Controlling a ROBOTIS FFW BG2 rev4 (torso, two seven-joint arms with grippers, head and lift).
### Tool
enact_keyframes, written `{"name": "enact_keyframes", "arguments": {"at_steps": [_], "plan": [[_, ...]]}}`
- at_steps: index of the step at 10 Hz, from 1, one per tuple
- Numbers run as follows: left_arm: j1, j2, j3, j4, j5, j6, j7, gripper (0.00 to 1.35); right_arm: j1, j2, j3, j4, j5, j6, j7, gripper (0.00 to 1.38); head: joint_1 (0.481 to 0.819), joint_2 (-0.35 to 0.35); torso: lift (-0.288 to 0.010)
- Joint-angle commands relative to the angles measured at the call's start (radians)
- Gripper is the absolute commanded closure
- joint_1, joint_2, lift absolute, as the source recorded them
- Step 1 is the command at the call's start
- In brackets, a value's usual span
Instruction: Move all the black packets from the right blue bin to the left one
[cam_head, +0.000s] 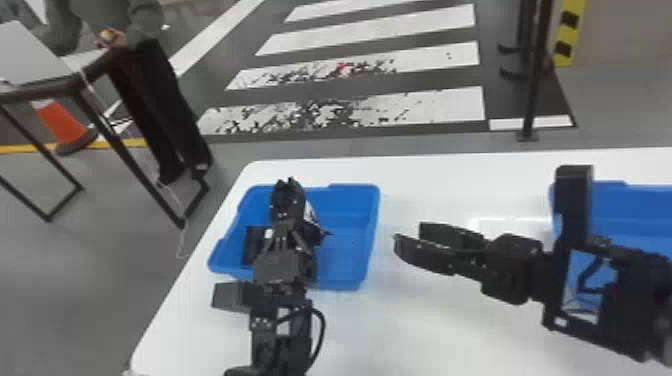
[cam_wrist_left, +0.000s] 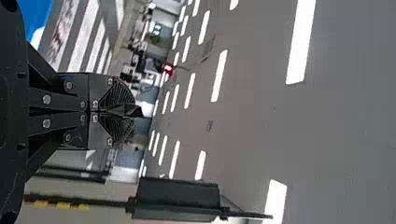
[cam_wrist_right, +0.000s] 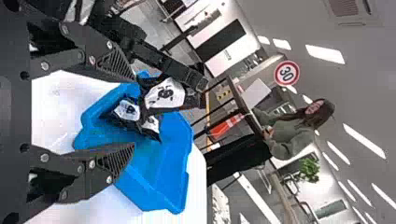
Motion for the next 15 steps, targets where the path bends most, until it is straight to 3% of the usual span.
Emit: {"name": "enact_keyframes", "arguments": {"at_steps": [1,2,3,4,5,6,9,10,12,14,15], "plan": [[-0.070,0.006,0.062,0.095,-0.108,0.030,0.059,1.22,0.016,0.000,-0.049,-0.001,0.026,-0.007,0.007,0.14,0.695,0.350,-0.168],[-0.080,0.007,0.060,0.097,-0.041,0.084,0.080,1.01,0.020,0.006,-0.105,-0.024,0.120,0.010,0.017,0.14,0.695,0.350,-0.168],[-0.075,0.003,0.056,0.097,0.001,0.040,0.080,0.42,0.038,0.014,-0.181,-0.068,0.206,0.030,0.017,0.14,0.695,0.350,-0.168],[-0.068,0.001,0.032,0.097,0.011,-0.009,0.080,0.04,0.062,0.023,-0.262,-0.095,0.279,0.030,0.019,0.15,0.695,0.350,-0.168],[-0.065,-0.002,0.006,0.093,0.011,-0.046,0.080,0.09,0.097,0.029,-0.328,-0.107,0.335,0.018,0.021,0.15,0.695,0.350,-0.168],[-0.050,-0.008,-0.010,0.058,0.011,-0.063,0.080,0.13,0.131,0.039,-0.408,-0.141,0.411,0.081,0.019,0.15,0.695,0.325,-0.168],[0.004,-0.028,0.052,-0.089,0.011,0.084,-0.043,0.14,0.231,0.077,-0.615,-0.271,0.591,0.234,-0.065,0.15,0.695,0.159,-0.168],[0.035,-0.036,0.064,-0.143,0.017,0.116,-0.064,0.14,0.231,0.078,-0.663,-0.271,0.628,0.288,-0.081,0.15,0.695,0.104,-0.168],[0.097,-0.040,0.062,-0.231,0.017,0.165,-0.087,0.14,0.222,0.080,-0.715,-0.240,0.664,0.369,-0.102,0.14,0.695,0.012,-0.168],[0.109,-0.040,0.066,-0.239,0.017,0.173,-0.092,0.13,0.173,0.068,-0.719,-0.107,0.614,0.381,-0.061,0.14,0.695,-0.034,-0.168],[0.114,-0.040,0.076,-0.241,0.017,0.173,-0.093,0.13,0.170,0.069,-0.713,-0.105,0.611,0.396,-0.061,0.14,0.695,-0.038,-0.168]]}}
